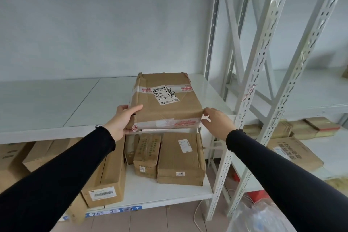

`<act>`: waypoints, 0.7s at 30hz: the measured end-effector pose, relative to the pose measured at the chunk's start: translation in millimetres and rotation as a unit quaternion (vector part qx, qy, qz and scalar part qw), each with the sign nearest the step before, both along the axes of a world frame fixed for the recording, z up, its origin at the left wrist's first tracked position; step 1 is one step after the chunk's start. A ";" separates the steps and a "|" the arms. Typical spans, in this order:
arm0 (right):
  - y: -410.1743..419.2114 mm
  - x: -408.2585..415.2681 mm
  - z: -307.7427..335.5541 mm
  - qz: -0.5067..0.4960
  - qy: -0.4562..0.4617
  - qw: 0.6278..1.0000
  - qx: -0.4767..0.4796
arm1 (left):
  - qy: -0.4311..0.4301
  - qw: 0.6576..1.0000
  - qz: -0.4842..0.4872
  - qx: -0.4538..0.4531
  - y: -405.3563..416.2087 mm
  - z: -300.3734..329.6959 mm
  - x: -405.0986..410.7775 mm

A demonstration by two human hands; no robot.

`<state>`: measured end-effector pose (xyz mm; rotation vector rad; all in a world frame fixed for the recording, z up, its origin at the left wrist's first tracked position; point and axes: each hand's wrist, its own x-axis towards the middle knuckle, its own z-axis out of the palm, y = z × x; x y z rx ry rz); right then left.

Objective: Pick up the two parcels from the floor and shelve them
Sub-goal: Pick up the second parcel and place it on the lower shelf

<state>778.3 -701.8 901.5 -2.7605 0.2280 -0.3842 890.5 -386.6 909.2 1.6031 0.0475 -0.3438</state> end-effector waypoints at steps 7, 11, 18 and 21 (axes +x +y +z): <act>-3.4 63.0 -6.2 -0.013 -0.003 0.999 0.039 | 0.014 0.998 -0.067 -0.010 -3.1 -9.2 70.0; -9.0 86.4 -8.5 -0.025 -0.008 0.999 0.043 | -0.021 0.990 -0.110 0.084 -9.2 -13.2 95.5; -25.3 122.5 -9.4 -0.031 -0.004 0.998 0.054 | -0.057 0.987 -0.100 0.117 -25.3 -19.5 132.1; -30.3 135.7 -9.4 -0.024 0.001 0.998 0.054 | -0.055 0.987 -0.098 0.113 -25.5 -20.2 140.4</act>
